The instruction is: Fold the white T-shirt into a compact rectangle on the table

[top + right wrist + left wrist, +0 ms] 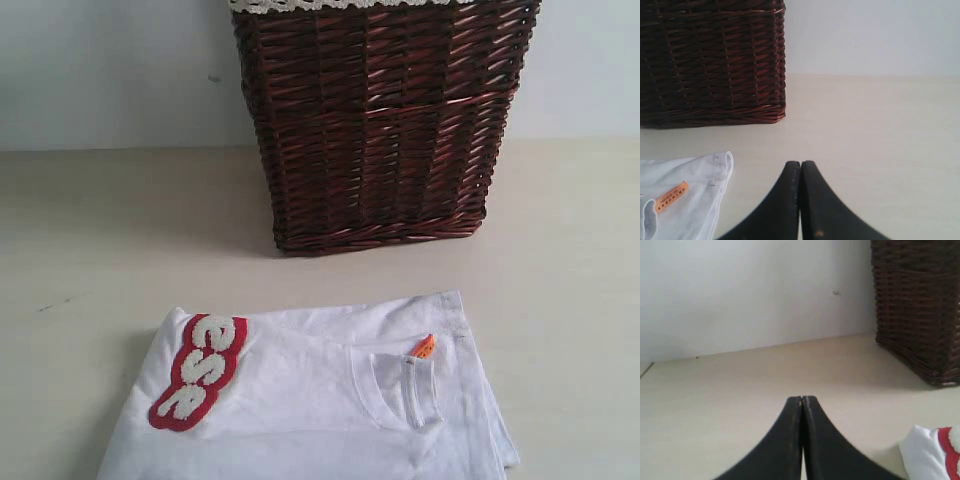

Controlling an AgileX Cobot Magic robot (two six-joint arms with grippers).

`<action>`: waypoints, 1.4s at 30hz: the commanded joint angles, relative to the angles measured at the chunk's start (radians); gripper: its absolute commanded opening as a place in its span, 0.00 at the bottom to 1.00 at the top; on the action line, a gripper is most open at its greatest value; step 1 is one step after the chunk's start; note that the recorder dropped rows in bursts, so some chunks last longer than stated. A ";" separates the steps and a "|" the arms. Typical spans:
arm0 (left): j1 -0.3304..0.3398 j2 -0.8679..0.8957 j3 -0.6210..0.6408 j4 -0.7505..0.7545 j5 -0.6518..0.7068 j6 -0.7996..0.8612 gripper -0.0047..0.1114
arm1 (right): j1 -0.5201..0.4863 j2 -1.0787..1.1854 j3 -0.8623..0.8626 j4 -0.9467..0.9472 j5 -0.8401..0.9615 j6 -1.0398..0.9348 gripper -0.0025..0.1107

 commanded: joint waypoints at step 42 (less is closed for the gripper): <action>0.028 -0.080 0.003 1.718 0.283 -1.574 0.04 | 0.000 -0.007 0.004 -0.003 -0.014 -0.004 0.02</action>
